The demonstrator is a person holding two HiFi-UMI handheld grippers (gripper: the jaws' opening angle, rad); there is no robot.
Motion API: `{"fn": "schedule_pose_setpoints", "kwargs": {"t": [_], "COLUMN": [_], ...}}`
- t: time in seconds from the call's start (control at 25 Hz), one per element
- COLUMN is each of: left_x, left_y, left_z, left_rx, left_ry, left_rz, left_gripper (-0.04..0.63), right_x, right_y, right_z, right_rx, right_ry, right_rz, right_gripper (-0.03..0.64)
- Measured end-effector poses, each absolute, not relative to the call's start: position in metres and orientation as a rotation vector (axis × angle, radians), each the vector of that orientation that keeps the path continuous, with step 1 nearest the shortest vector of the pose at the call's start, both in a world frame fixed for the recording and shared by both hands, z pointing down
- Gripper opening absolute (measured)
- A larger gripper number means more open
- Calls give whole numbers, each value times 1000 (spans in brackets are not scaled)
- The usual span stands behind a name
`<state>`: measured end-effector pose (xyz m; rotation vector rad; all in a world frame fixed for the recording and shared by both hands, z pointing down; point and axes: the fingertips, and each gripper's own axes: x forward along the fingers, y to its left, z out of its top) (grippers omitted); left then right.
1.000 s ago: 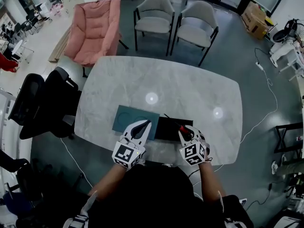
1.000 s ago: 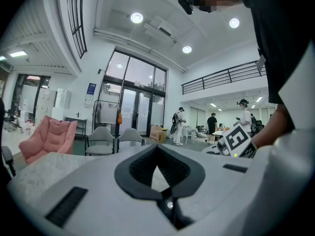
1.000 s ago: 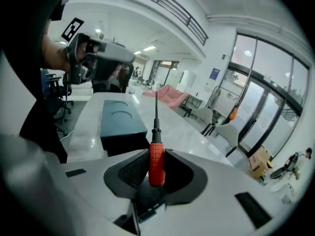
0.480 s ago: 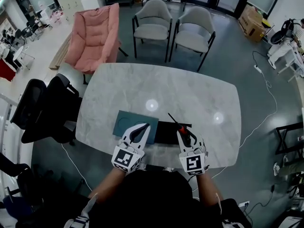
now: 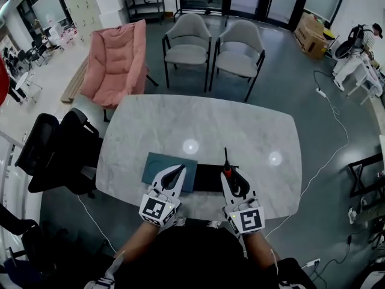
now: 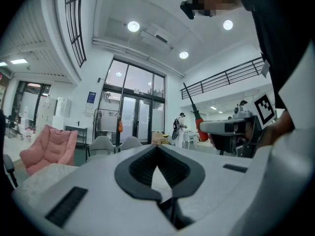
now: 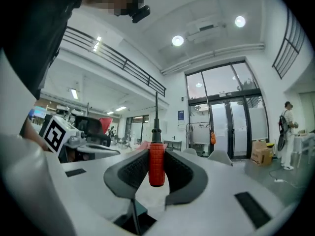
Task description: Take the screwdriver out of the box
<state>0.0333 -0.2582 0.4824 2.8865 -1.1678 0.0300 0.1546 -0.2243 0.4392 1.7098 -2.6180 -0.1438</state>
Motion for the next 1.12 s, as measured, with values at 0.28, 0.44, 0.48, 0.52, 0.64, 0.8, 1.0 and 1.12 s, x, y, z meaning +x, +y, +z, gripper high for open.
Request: {"fn": "schedule_pose_setpoints", "kwargs": {"t": [0.28, 0.44, 0.48, 0.52, 0.64, 0.8, 1.0, 1.12], "left_x": [35, 33, 32, 31, 29, 31, 34, 38], "left_y": [-257, -258, -258, -259, -259, -259, -259, -257], "left_z": [477, 473, 473, 472, 473, 473, 468, 466], "left_rx": [2853, 2849, 2847, 2843, 2827, 2827, 2853, 2862], "left_ry": [-1183, -1187, -1186, -1184, -1179, -1181, -1184, -1186], "left_rz": [-12, -29, -34, -40, -59, -63, -62, -58], "left_gripper": [4, 3, 5, 5, 4, 5, 4, 3], "right_x": [179, 190, 192, 193, 196, 200, 202, 207], "right_y": [-223, -226, -227, -228, -230, -230, -231, -229], "right_z": [420, 413, 413, 413, 416, 416, 414, 412], "right_rx": [1835, 1919, 1936, 1949, 1981, 1999, 2019, 2025], "right_ry": [-2653, -2631, -2625, -2619, -2590, -2575, -2560, -2555], "right_rz": [-169, -152, -146, -140, -134, -140, -154, -162], "right_gripper": [112, 112, 112, 112, 112, 112, 112, 112]}}
